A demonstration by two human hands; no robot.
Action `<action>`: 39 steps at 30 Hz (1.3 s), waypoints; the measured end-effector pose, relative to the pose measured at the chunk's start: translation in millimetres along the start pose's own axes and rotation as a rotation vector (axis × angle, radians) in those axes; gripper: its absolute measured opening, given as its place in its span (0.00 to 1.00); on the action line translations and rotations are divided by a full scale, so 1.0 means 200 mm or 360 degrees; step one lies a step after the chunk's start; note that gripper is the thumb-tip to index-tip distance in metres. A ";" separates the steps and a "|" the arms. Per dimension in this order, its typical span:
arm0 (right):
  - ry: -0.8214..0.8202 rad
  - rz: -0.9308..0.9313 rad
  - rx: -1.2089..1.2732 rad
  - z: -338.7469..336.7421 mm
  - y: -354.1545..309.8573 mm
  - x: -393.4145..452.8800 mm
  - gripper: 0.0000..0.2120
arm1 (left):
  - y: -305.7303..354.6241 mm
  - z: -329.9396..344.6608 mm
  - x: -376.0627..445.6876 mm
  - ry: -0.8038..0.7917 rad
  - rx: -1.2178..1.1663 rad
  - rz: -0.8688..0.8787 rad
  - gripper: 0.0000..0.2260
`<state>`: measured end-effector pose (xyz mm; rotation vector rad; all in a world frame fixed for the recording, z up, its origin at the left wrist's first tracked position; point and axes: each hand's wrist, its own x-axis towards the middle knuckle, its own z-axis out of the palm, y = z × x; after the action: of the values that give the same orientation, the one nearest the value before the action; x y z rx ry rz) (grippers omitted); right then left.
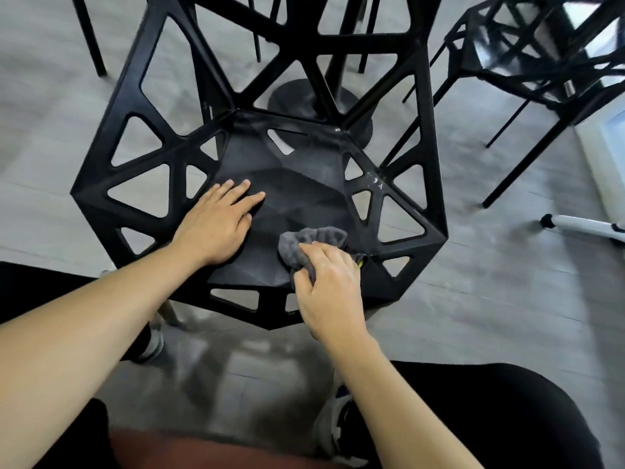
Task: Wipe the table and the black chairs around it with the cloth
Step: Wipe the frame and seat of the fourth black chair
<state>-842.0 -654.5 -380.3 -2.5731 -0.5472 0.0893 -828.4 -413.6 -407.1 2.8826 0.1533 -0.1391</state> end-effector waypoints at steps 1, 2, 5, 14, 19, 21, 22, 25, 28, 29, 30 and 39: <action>0.0013 -0.0011 -0.0023 0.01 0.00 0.00 0.23 | 0.00 0.00 0.00 -0.0001 0.0001 0.0000 0.23; 0.0032 -0.0038 -0.0039 0.01 0.01 0.02 0.24 | 0.00 0.00 0.00 -0.0003 0.0003 -0.0001 0.23; 0.0049 -0.0058 -0.0036 0.04 0.09 0.25 0.22 | 0.01 0.00 0.00 0.0005 0.0039 -0.0001 0.23; 0.0323 -0.0109 -0.0456 0.19 0.19 1.11 0.20 | 0.15 -0.06 0.25 0.0313 0.0132 -0.0148 0.16; 0.0319 -0.0023 -0.0665 0.18 0.14 1.29 0.22 | 0.11 0.04 0.50 0.0319 0.0060 -0.0247 0.27; 0.0235 -0.0086 -0.0635 0.17 0.10 1.25 0.20 | 0.12 0.06 0.48 0.0267 0.0105 -0.0247 0.29; 0.0203 -0.0174 -0.0633 0.17 0.09 1.23 0.18 | 0.12 0.06 0.48 0.0272 0.0110 -0.0242 0.30; 0.0223 -0.0442 -0.0783 0.13 0.08 1.20 0.14 | 0.15 0.03 0.48 0.0272 0.0094 -0.0284 0.30; 0.0542 -0.0257 -0.0982 0.02 0.13 1.35 0.11 | 0.16 0.04 0.49 0.0315 0.0091 -0.0306 0.30; 0.0644 -0.0189 -0.1032 -0.02 0.15 1.40 0.10 | 0.16 0.05 0.49 0.0320 0.0092 -0.0313 0.29; 0.0668 -0.0132 -0.1088 -0.03 0.15 1.43 0.09 | 0.16 0.05 0.49 0.0329 0.0092 -0.0321 0.29; -0.0008 -0.0026 -0.1567 0.08 -0.01 1.43 0.16 | 0.11 0.07 0.48 0.0344 0.0049 -0.0256 0.30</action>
<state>-583.4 -531.4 -381.5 -3.5108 -0.7411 -0.2432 -732.4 -430.2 -425.1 2.9077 0.4262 0.1430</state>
